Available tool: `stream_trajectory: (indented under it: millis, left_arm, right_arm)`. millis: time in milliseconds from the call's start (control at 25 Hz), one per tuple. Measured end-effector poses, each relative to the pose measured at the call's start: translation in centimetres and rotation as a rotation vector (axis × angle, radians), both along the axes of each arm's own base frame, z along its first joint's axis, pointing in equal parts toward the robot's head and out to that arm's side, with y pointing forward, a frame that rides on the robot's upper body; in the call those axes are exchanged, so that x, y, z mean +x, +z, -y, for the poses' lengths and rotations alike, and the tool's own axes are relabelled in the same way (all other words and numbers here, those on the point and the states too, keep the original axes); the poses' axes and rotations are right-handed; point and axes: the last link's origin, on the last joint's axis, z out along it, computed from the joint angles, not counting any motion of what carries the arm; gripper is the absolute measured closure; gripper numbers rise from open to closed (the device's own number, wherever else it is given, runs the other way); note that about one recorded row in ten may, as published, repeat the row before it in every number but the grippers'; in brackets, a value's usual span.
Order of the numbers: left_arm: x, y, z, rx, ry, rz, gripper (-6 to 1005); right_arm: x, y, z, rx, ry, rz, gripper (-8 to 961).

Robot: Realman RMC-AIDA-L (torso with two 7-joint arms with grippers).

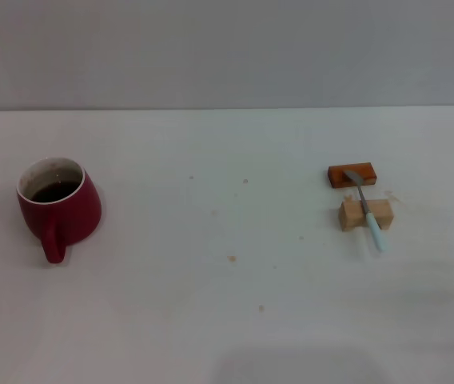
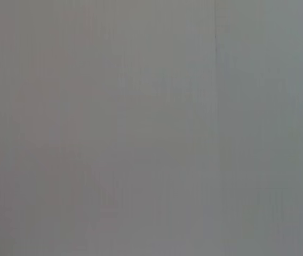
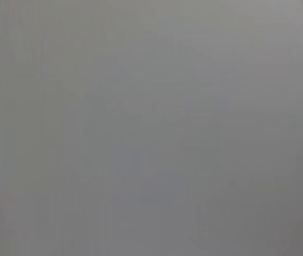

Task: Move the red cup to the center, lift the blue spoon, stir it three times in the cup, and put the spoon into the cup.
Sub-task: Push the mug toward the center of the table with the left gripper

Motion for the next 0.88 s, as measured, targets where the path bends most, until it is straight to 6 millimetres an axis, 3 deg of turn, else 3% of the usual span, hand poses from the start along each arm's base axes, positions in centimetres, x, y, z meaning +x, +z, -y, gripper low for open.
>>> stream_trajectory:
  millis: [840, 880]
  left_arm:
    - [-0.26, -0.04, -0.28, -0.022, 0.013, -0.031, 271]
    - [-0.21, -0.04, -0.42, -0.024, 0.013, -0.046, 321]
  right_arm:
    - [0.03, -0.06, 0.08, -0.004, -0.001, 0.002, 221]
    - [0.03, -0.06, 0.08, -0.004, -0.001, 0.002, 222]
